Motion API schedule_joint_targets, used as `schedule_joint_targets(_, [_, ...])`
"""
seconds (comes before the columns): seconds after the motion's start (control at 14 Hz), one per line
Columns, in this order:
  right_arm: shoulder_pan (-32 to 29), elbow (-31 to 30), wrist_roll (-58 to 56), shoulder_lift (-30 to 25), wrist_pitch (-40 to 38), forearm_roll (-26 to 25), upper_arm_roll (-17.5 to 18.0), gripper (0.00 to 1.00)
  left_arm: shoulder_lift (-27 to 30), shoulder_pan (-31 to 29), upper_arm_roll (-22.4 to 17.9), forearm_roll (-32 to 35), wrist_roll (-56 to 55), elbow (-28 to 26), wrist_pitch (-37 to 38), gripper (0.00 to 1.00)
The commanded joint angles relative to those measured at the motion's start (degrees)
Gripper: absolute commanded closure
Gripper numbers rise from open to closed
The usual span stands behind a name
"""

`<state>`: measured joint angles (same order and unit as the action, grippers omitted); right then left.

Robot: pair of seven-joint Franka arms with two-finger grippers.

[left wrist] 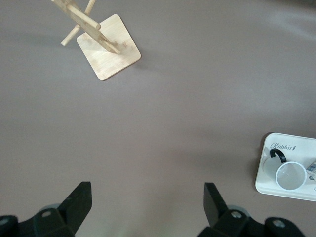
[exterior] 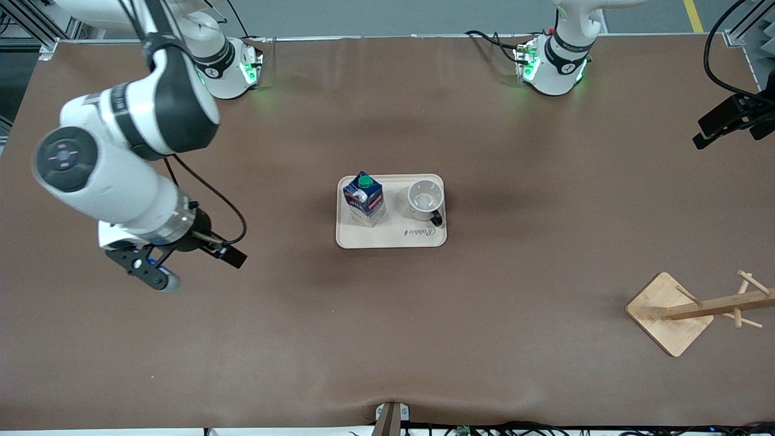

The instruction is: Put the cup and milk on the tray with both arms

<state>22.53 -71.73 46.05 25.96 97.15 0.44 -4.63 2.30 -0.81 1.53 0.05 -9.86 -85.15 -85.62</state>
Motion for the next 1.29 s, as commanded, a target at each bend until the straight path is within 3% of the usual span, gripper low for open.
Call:
schedule_joint_targets(0.0, [1.3,-3.2,-2.8,-2.0,2.5,-3.3,0.1,0.0,0.4,0.2,0.1,0.0,-0.2,-0.8,0.0,0.0])
schedule_joint_targets(0.14, [-0.5,-3.4,-3.2,-2.5,3.7,-1.1,0.0,0.0,0.2,0.1,0.8,0.8,-0.4,-1.2,-0.2,0.0])
schedule_joint_targets(0.43, [-3.5,2.5,-3.4,-2.7,-4.1,-0.1,-0.4,0.0,-0.4,0.2,1.3,2.0,-0.4,-1.2,-0.6,0.0])
schedule_joint_targets(0.57, [-6.1,2.2,-7.2,-5.7,-4.9,0.4,-0.2,0.0,-0.9,0.2,1.3,1.9,-0.4,-1.2,-1.3,0.0])
schedule_joint_targets(0.71, [-8.5,-0.7,-13.3,-9.3,-7.0,1.0,-0.1,0.0,-1.4,0.4,1.5,1.9,-0.5,-1.1,-1.5,0.0])
schedule_joint_targets(0.93, [-11.5,-12.6,-16.2,-18.7,-3.7,1.0,-0.2,0.0,-1.5,0.4,1.8,1.9,-0.5,-1.0,-2.2,0.0])
schedule_joint_targets(1.21, [-20.8,-15.8,-38.5,-23.1,-5.4,0.3,-0.3,0.0,-1.5,0.3,2.4,1.9,-0.5,-1.0,-2.4,0.0])
